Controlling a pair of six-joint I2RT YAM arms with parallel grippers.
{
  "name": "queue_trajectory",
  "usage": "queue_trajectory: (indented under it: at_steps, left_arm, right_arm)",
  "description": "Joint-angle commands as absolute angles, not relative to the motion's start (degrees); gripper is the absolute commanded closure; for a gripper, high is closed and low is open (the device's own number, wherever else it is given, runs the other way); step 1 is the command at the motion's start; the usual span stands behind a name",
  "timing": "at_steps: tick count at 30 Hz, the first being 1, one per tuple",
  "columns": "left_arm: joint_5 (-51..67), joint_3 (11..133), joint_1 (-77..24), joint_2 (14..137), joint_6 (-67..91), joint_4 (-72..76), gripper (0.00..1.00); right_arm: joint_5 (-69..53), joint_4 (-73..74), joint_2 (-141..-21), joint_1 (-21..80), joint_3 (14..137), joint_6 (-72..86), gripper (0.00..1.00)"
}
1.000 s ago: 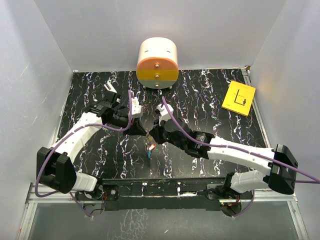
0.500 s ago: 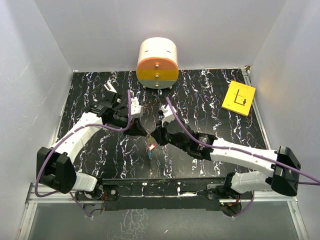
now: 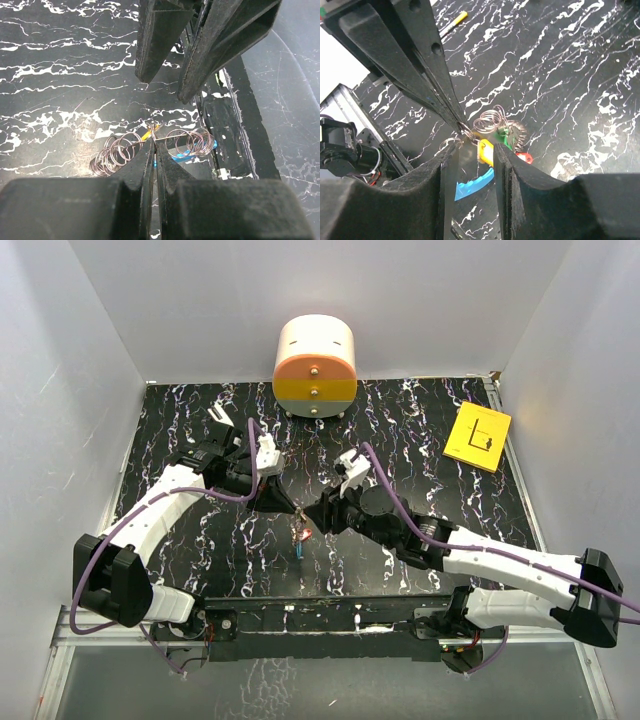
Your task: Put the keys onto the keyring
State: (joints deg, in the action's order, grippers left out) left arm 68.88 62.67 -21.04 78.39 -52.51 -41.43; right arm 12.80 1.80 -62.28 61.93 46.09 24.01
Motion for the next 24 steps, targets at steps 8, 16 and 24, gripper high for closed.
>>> queue_trajectory:
  at_steps: [8,16,24]
  left_arm:
    - [79.28,63.88,-20.69,77.24,-55.44,-44.79,1.00]
    - [83.21,64.07,-20.69,77.78,-56.46,-46.63,1.00]
    - [84.20,64.02,-20.67,78.13,-58.42,-48.54,1.00]
  right_arm:
    - [6.61,-17.88,-61.79,62.23,41.57,14.87,0.60]
    - [6.53,-34.01,-61.54,62.22,33.81,13.35,0.61]
    - [6.51,-37.33,-59.50,62.18,32.44,12.98,0.62]
